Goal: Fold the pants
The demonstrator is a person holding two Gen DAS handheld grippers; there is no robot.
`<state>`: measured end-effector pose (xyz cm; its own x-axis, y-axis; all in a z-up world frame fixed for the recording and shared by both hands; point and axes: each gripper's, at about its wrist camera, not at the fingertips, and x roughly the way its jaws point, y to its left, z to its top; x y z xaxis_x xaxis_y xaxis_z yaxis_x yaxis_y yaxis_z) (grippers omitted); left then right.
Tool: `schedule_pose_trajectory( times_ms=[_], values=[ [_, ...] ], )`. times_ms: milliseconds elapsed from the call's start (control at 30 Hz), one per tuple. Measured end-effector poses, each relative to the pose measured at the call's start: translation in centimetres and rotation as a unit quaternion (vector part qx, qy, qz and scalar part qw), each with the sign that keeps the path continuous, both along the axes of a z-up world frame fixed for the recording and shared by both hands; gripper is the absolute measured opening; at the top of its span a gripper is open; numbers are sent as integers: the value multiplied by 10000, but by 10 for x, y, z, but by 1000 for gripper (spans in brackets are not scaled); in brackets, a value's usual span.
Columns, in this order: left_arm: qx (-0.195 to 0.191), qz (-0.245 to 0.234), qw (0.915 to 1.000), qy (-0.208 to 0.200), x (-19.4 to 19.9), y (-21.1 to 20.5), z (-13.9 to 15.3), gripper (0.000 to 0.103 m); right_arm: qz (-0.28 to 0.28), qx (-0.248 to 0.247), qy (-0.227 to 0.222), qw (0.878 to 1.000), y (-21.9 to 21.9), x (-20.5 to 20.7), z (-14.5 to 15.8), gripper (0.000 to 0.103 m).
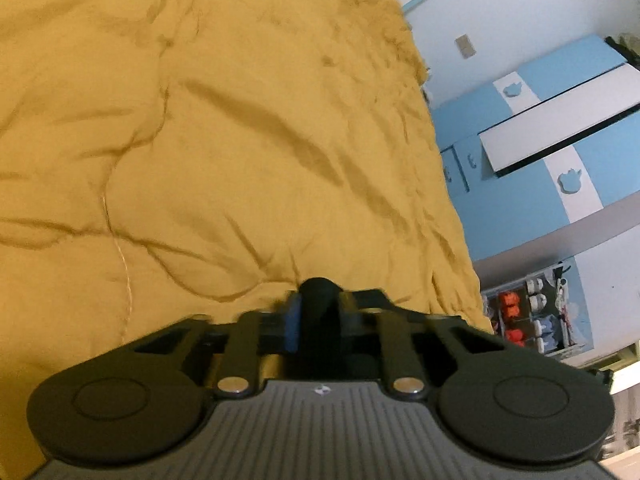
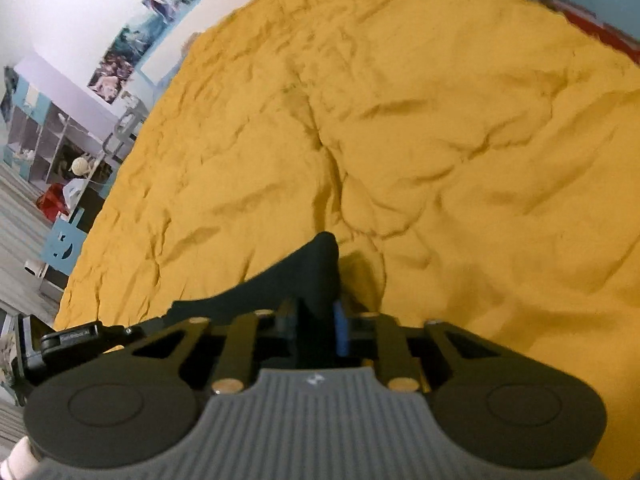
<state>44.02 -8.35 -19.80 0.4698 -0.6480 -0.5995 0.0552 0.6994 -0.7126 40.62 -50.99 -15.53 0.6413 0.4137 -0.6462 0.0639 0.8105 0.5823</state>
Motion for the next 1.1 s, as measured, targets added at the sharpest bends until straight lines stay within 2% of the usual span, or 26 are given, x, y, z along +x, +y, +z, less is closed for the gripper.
schedule_pose_trajectory(
  times_ms=[67, 133, 233, 333, 400, 467, 533, 600, 667, 733, 867, 933, 1000, 1067, 1100],
  values=[
    [157, -39, 9992, -362, -9, -1, 12, 14, -5, -224, -177, 9996, 6, -5, 8, 2],
    [540, -92, 9965, -630, -16, -8, 16, 14, 41, -699, -210, 9973, 17, -5, 10, 2],
    [1169, -154, 9911, -615, -11, -22, 4, 14, 45, -996, -10, 9950, 26, 3, -6, 1],
    [1683, -265, 9823, -777, -9, -36, 1, 14, 14, -1069, 104, 9942, 25, 7, -18, 1],
    [1911, -338, 9771, -870, -12, -39, 7, 21, 2, -1201, 109, 9927, 25, 7, -15, 6],
    [2061, -249, 9743, -876, -17, -34, 19, 26, -17, -1547, -3, 9880, 29, 1, -4, 18],
    [2244, -159, 9696, -968, -24, -32, 33, 24, 43, -1903, -202, 9815, 36, -10, 10, 18],
    [2214, -282, 9688, -1075, -36, -34, 46, 24, 151, -2224, -482, 9736, 48, -26, 26, 19],
    [2169, -435, 9683, -1159, -53, -41, 55, 24, 287, -2462, -730, 9661, 61, -44, 38, 33],
    [2230, -620, 9633, -1361, -78, -50, 62, 24, 480, -2648, -915, 9588, 75, -62, 44, 34],
    [2584, -1027, 9464, -1641, -111, -72, 60, 24, 766, -3007, -911, 9463, 98, -86, 33, 34],
    [2912, -1140, 9389, -1436, -112, -80, 48, 24, 824, -3127, -667, 9439, 101, -90, 20, 36],
    [3007, -1209, 9361, -1364, -114, -82, 39, 24, 805, -3079, -601, 9461, 99, -93, 13, 38],
    [3065, -1203, 9335, -1423, -116, -81, 42, 24, 764, -2967, -607, 9500, 95, -97, 18, 49],
    [3032, -1177, 9348, -1428, -116, -79, 45, 24, 749, -2885, -614, 9526, 92, -99, 21, 52]
  ],
)
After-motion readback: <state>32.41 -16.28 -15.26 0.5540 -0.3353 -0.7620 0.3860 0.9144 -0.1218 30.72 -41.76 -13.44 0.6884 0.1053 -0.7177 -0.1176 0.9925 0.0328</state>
